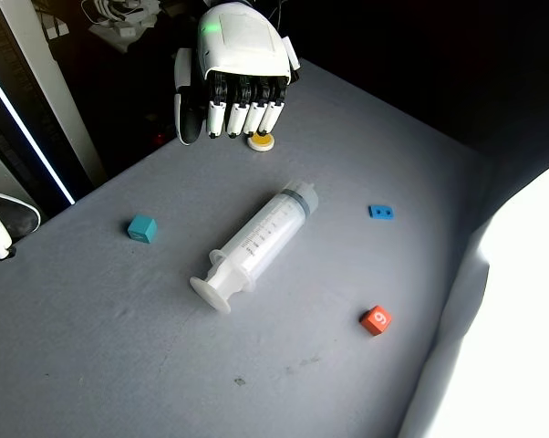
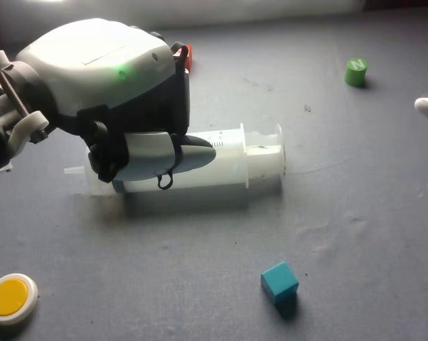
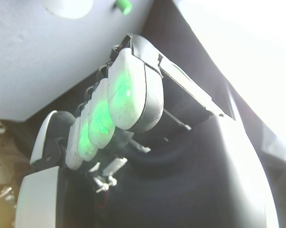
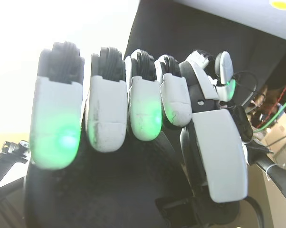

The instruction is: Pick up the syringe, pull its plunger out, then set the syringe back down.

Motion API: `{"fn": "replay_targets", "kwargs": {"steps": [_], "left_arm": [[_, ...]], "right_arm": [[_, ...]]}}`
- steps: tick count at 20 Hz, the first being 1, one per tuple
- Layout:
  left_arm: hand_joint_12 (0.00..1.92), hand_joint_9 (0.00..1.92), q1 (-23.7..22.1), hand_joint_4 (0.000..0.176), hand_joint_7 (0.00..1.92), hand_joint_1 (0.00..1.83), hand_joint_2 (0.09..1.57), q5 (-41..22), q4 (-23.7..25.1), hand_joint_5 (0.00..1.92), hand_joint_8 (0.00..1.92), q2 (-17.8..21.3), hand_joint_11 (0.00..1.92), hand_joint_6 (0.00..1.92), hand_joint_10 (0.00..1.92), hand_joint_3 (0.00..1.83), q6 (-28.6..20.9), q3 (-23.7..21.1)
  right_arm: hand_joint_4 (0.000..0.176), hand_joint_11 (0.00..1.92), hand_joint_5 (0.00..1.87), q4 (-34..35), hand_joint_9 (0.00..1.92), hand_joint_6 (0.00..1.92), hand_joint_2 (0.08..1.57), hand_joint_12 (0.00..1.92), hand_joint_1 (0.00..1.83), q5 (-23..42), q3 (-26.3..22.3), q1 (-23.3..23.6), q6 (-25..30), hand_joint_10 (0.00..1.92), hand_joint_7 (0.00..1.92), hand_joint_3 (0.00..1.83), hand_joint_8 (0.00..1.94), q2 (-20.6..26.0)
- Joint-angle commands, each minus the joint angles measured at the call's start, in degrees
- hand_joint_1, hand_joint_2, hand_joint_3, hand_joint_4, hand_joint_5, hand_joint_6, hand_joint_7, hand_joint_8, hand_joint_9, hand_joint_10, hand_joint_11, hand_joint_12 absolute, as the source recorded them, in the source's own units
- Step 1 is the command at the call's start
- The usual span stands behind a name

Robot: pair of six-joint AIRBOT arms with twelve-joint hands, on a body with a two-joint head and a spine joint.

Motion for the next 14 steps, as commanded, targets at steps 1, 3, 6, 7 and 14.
{"fn": "replay_targets", "kwargs": {"steps": [1,3,6,7,14], "left_arm": [[0.08,0.0,-0.7,0.0,0.03,0.0,1.01,-5.22,0.36,0.03,0.05,0.08,0.0,0.05,0.06,0.18,-0.05,0.26],[0.02,0.02,-0.69,0.0,0.03,0.0,1.08,-5.18,-0.02,0.04,0.0,0.07,0.0,0.0,0.0,0.02,-0.05,0.6],[0.03,0.04,-0.6,0.0,0.06,0.0,1.11,-4.79,-0.43,0.05,0.01,0.02,0.03,0.0,0.01,0.02,-0.05,1.21],[0.04,0.05,-0.58,0.0,0.06,0.0,1.11,-4.6,-0.35,0.05,0.01,0.02,0.03,0.0,0.01,0.02,0.25,1.42],[0.01,0.0,-1.15,0.0,0.0,0.65,0.9,-3.84,-25.24,0.0,0.0,-1.96,0.0,0.0,0.0,0.0,23.76,1.95]], "right_arm": [[0.0,0.0,0.13,0.96,0.03,0.06,1.13,0.03,0.02,6.15,0.02,0.9,-0.02,0.06,0.1,0.11,0.05,0.26],[0.0,0.01,0.16,2.08,0.07,0.01,1.18,0.0,0.0,6.92,-0.03,1.63,-0.1,0.02,0.14,0.01,0.01,0.28],[0.0,0.0,0.16,2.89,0.07,0.01,1.16,0.0,0.0,6.91,-0.02,0.98,-1.69,0.01,0.14,0.0,0.01,0.28],[0.0,0.0,0.16,2.85,0.07,0.01,1.16,0.0,0.0,6.75,-0.02,0.74,-2.08,0.01,0.14,0.0,0.01,0.27],[0.0,0.0,0.16,4.56,0.06,0.01,1.16,0.0,0.0,6.84,-0.04,0.69,-4.07,0.0,0.13,0.0,0.0,-0.12]]}}
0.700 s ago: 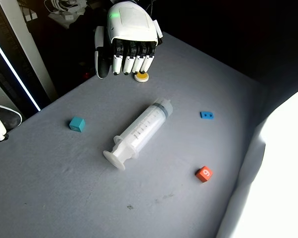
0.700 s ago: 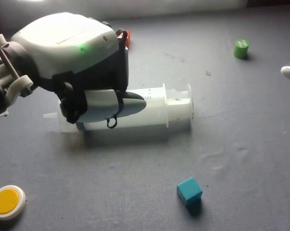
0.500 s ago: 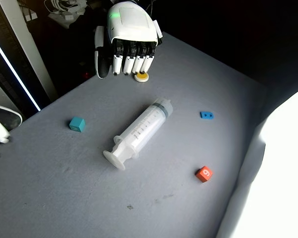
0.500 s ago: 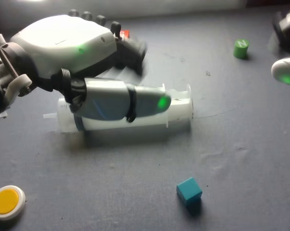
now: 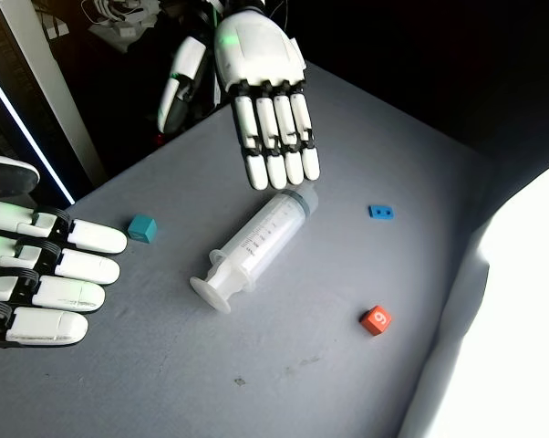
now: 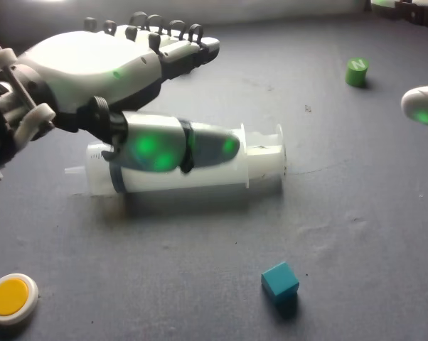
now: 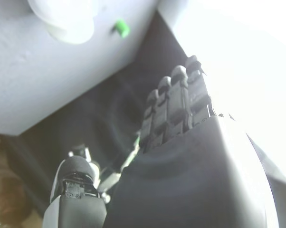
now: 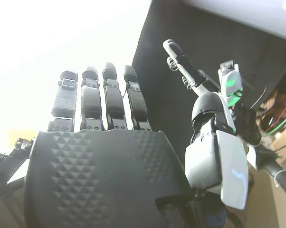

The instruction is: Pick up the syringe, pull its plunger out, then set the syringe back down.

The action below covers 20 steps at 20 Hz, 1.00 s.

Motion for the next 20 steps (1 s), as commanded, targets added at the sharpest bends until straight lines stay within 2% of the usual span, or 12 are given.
{"fn": "replay_targets", "kwargs": {"steps": [1,3,5,9,11,14,18,20], "left_arm": [[0.0,0.0,-1.0,0.0,0.0,0.89,0.83,-4.17,-1.03,0.0,0.0,-0.98,0.0,0.0,0.0,0.0,2.43,0.76],[0.0,0.0,-0.98,0.0,0.0,1.1,0.84,-4.24,-3.41,0.0,0.0,-2.82,0.0,0.0,0.0,0.0,5.47,2.22],[0.0,0.0,-0.81,0.0,0.0,1.11,0.87,-4.47,-4.81,0.0,0.0,-5.86,0.0,0.0,0.0,0.0,7.64,4.77],[0.0,0.0,1.07,0.0,0.0,1.08,0.87,-5.62,-5.92,0.0,0.0,-11.28,0.0,0.0,0.0,0.0,7.68,9.91],[0.0,0.0,2.18,0.0,0.0,1.12,0.85,-7.23,-8.06,0.0,0.0,-12.9,0.0,0.0,0.0,0.0,8.53,11.28],[0.01,0.0,3.39,0.0,0.01,1.12,0.87,-9.84,-13.33,0.0,0.0,-14.55,0.01,0.0,0.0,0.0,13.26,12.26],[0.0,0.0,5.34,0.0,0.01,1.06,0.9,-9.93,-14.63,0.0,0.0,-17.24,0.01,0.0,0.0,0.01,13.83,14.92],[0.01,0.01,6.07,0.0,0.02,1.1,0.89,-9.93,-14.91,0.0,0.01,-18.26,0.01,0.0,0.0,0.0,13.84,15.99]], "right_arm": [[0.0,0.0,0.16,0.4,0.07,0.0,1.16,0.0,0.0,6.95,0.01,0.51,-0.31,0.0,0.13,0.0,0.0,0.32],[0.0,0.01,0.17,1.33,0.08,0.01,1.17,0.01,0.03,6.93,-0.01,0.43,-0.29,0.01,0.15,0.0,0.01,0.24],[0.0,0.01,0.17,1.54,0.08,0.0,1.17,0.01,0.05,6.94,0.01,0.43,-0.67,0.01,0.14,0.0,0.0,0.27],[0.0,0.01,0.17,2.5,0.09,0.0,1.17,0.01,0.03,6.91,0.0,0.39,-0.97,0.0,0.15,0.0,0.0,0.14],[0.0,0.04,0.19,2.57,0.12,0.01,1.17,0.02,0.06,6.92,0.02,0.32,-1.43,0.01,0.17,0.0,0.01,0.09],[0.0,0.0,0.15,3.17,0.08,0.0,1.18,0.0,0.06,6.8,0.01,0.05,-1.69,0.0,0.14,0.0,0.0,-0.09],[0.0,0.05,0.19,3.45,0.12,0.01,1.18,0.02,0.09,5.87,0.01,-0.01,-1.5,0.02,0.17,0.0,0.01,-0.29],[0.0,0.05,0.19,3.82,0.12,0.01,1.18,0.03,0.07,5.35,0.02,-0.19,-1.5,0.01,0.18,0.0,0.01,-0.38]]}}
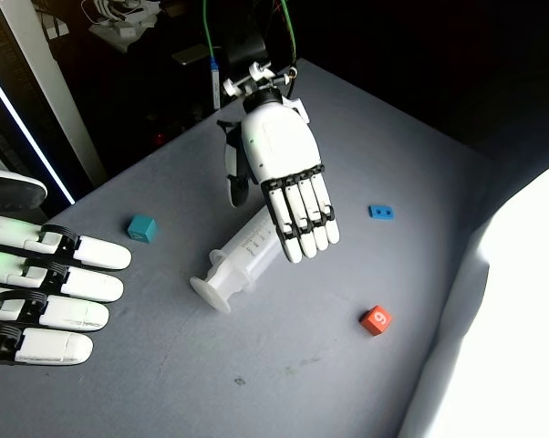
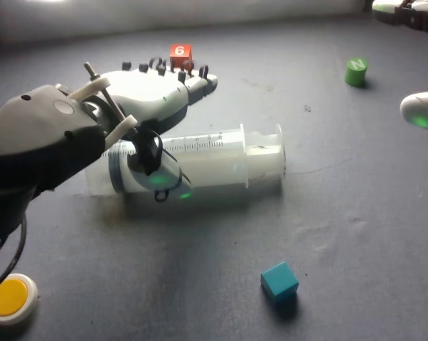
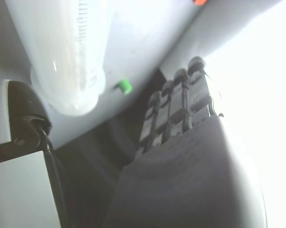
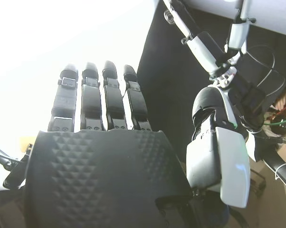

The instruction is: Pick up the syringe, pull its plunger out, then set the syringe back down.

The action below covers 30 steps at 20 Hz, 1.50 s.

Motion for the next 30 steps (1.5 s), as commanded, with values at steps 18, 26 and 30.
{"fn": "replay_targets", "kwargs": {"steps": [18,26,30], "left_arm": [[0.97,0.43,4.49,0.0,0.44,1.0,1.04,-3.97,-0.15,0.33,0.02,-7.25,0.0,0.02,0.04,0.0,1.5,7.64],[1.39,0.69,5.84,0.0,0.7,1.17,1.29,-5.56,-0.87,0.68,1.66,-7.67,0.45,1.25,1.16,0.0,1.49,6.85],[1.62,0.59,6.18,0.0,0.65,1.29,1.29,-5.93,-0.9,0.68,1.7,-7.66,0.48,1.2,1.61,0.0,1.03,6.31]], "right_arm": [[0.0,0.0,0.28,2.77,0.23,0.01,1.18,0.41,0.14,8.6,0.04,-1.42,-1.52,0.01,0.28,0.0,0.01,-2.62],[0.0,0.0,0.3,3.79,0.27,0.0,1.19,0.53,0.13,8.68,0.04,-1.74,-1.49,0.01,0.3,0.0,0.0,-3.03],[0.0,0.0,0.3,4.73,0.27,0.0,1.19,0.53,0.14,8.69,0.03,-1.78,-1.4,0.01,0.31,0.0,0.0,-3.11]]}}
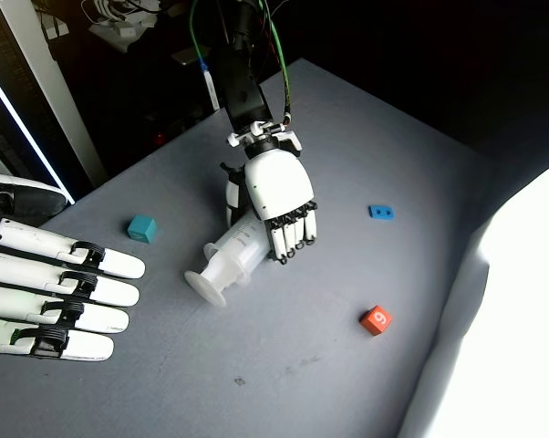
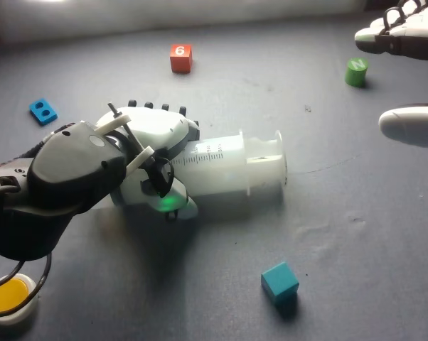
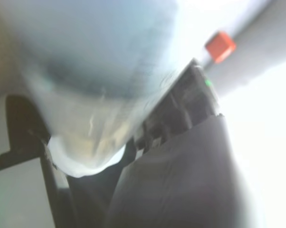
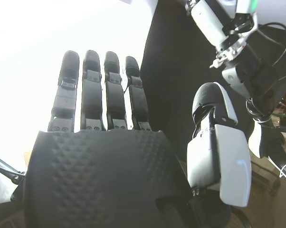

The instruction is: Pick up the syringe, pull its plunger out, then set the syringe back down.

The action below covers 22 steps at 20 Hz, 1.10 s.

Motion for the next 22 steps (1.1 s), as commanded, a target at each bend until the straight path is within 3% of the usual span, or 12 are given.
{"fn": "replay_targets", "kwargs": {"steps": [1,9,12,14,17,18,19,20,22], "left_arm": [[1.65,0.57,-0.1,0.0,0.62,1.31,1.3,-1.41,1.94,0.66,1.72,-0.36,0.48,1.23,1.67,0.0,0.65,-0.14],[1.63,0.63,-4.76,0.0,0.67,1.32,1.27,0.16,1.07,0.7,1.6,3.05,0.49,1.23,1.62,0.0,1.16,-2.99],[1.65,0.62,-7.9,0.0,0.66,1.32,1.28,1.98,-3.26,0.66,1.61,5.39,0.46,1.32,1.64,0.0,6.32,-4.86],[1.66,0.61,-9.48,0.0,0.66,1.32,1.28,2.2,-3.9,0.65,1.61,7.05,0.46,1.33,1.65,0.0,6.98,-6.22],[1.68,0.61,-11.21,0.0,0.64,1.32,1.29,2.2,-5.28,0.64,1.63,9.36,0.47,1.32,1.67,0.0,6.98,-8.15],[1.69,0.63,-11.94,0.0,0.65,1.32,1.28,2.2,-6.06,0.67,1.58,10.25,0.46,1.34,1.63,0.0,6.98,-8.97],[1.69,0.63,-12.47,0.0,0.65,1.32,1.28,2.2,-6.51,0.67,1.58,10.75,0.46,1.34,1.63,0.0,6.98,-9.39],[1.7,0.63,-13.31,0.0,0.68,1.18,1.28,2.2,-7.07,0.7,1.6,11.3,0.47,1.32,1.51,0.0,7.15,-9.91],[1.7,0.62,-15.28,0.0,0.67,1.13,1.3,2.21,-10.43,0.65,1.63,11.66,0.45,1.39,1.47,0.0,10.08,-10.61]], "right_arm": [[0.0,0.0,0.3,1.04,0.27,0.0,1.19,0.54,0.14,6.96,0.04,0.25,0.15,0.0,0.31,0.0,0.0,0.27],[0.0,0.0,0.32,1.6,0.3,0.01,1.19,0.58,0.16,8.96,0.17,-1.2,-0.21,0.01,0.33,0.0,0.01,-1.89],[0.0,0.0,0.31,5.5,0.29,0.0,1.17,0.59,0.16,7.82,0.41,0.21,-0.57,0.0,0.32,0.0,0.0,-3.7],[0.0,0.0,0.3,7.28,0.29,0.0,1.16,0.57,0.16,5.78,0.93,1.9,-0.62,0.0,0.31,0.0,0.0,-5.13],[0.0,0.0,0.09,9.28,0.06,0.0,1.06,0.06,0.15,5.76,2.26,2.1,-1.32,0.0,0.08,0.0,0.0,-7.83],[0.0,0.0,0.0,9.97,0.0,0.0,0.98,0.0,0.79,5.7,3.16,1.94,-1.66,0.0,0.0,0.0,0.0,-9.13],[0.0,0.0,0.0,9.97,0.0,0.0,0.98,0.0,0.79,5.79,3.69,1.85,-1.66,0.0,0.0,0.0,0.0,-9.89],[0.0,0.0,0.0,9.99,0.0,0.0,0.96,0.0,1.0,6.15,4.33,1.59,-1.66,0.0,0.0,0.0,0.0,-10.88],[0.0,0.0,0.0,9.99,0.0,0.0,0.94,0.0,1.07,7.03,4.95,1.13,-1.66,0.0,0.0,0.0,0.0,-12.19]]}}
